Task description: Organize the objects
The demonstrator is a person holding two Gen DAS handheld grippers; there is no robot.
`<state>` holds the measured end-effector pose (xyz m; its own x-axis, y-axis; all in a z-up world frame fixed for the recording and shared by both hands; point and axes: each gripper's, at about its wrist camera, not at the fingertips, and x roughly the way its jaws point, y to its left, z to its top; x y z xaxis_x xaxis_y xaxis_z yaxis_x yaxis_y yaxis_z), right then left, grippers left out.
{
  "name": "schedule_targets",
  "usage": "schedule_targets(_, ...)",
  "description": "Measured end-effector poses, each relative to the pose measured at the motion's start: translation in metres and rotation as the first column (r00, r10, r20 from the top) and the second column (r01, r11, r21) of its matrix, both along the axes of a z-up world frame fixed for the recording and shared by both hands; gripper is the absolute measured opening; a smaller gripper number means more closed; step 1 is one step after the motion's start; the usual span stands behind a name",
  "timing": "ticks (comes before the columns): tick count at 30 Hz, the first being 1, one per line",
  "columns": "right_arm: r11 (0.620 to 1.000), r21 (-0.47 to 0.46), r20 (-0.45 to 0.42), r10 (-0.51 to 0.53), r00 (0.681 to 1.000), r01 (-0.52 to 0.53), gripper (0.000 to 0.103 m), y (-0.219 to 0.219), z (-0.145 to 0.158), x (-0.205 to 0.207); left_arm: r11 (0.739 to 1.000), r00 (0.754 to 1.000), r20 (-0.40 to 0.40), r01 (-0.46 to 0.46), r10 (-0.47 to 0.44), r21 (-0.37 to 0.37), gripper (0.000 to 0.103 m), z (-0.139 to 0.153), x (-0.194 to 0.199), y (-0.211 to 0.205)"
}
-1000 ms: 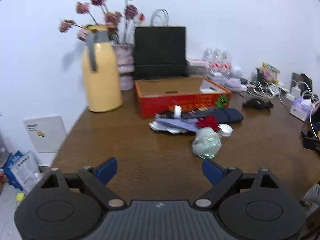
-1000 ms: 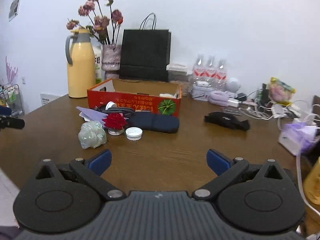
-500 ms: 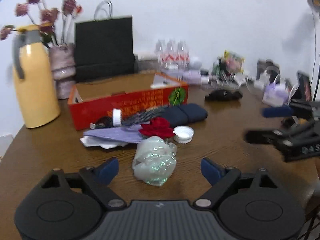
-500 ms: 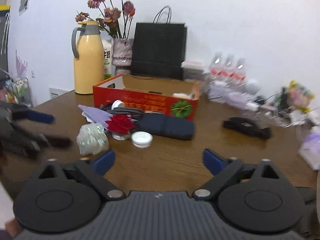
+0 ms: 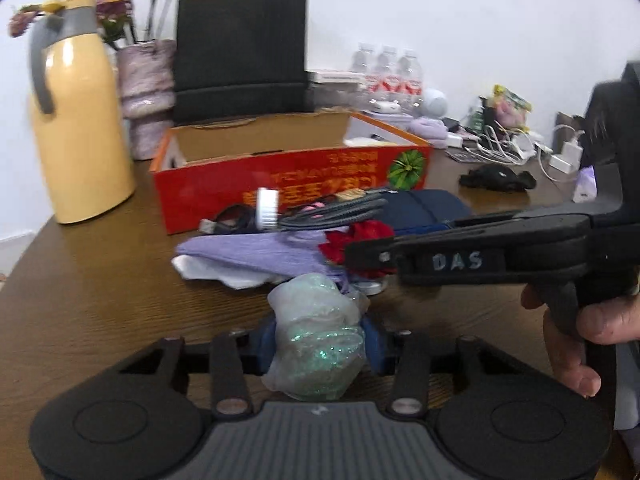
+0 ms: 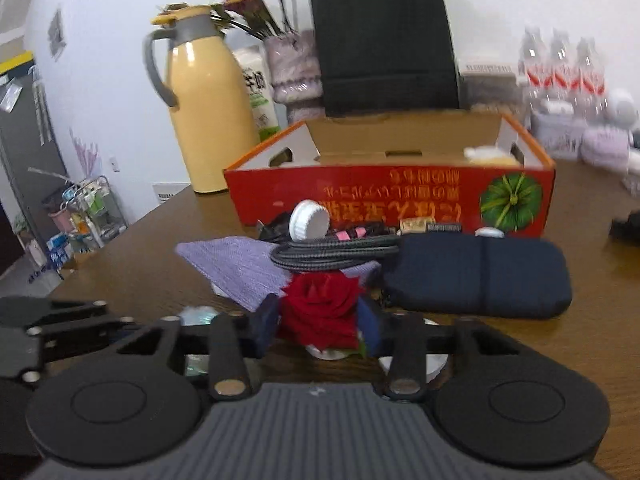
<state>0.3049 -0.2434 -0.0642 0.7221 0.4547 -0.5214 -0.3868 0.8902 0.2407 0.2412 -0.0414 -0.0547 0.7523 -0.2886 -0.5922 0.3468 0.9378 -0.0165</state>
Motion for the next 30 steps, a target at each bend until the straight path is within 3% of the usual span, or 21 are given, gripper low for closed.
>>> schedule_targets(3,1.000,0.024,-0.005,-0.004,1.000,0.004,0.027,-0.006,0.007,-0.013,1.000,1.000,0.008,-0.023,0.023,-0.019,0.041,0.009,-0.013,0.009)
schedule_targets(8,0.997,-0.066,0.097,-0.035,0.995,0.042,0.024,-0.018,0.030,-0.083,0.999,0.998,0.049,-0.041,0.041,-0.008,0.041,0.029,-0.057,0.020)
schedule_targets(13,0.993,0.063,0.109,-0.110,0.988,0.104,0.024,-0.053,0.038,-0.149,1.000,0.998,0.060,-0.025,0.026,-0.013,0.041,0.034,-0.099,0.020)
schedule_targets(17,0.977,0.151,0.015,-0.157,0.987,0.153,0.024,-0.075,0.025,-0.158,1.000,0.999,0.034,-0.024,0.023,0.017,0.041,0.025,-0.107,0.008)
schedule_targets(22,0.958,0.249,-0.010,-0.147,0.989,0.144,0.024,-0.091,0.022,-0.169,1.000,0.999,0.048,-0.005,0.004,0.027,0.043,0.022,-0.114,0.000)
schedule_targets(28,0.889,0.424,-0.154,-0.115,0.981,0.171,0.024,-0.107,-0.003,-0.155,0.997,0.999,0.041,-0.022,0.019,0.076,0.060,0.004,-0.109,-0.008)
schedule_targets(30,0.888,0.417,-0.167,-0.135,0.977,0.194,0.024,-0.107,-0.005,-0.154,0.998,0.998,0.070,-0.001,-0.003,0.058,0.084,0.009,-0.113,-0.009)
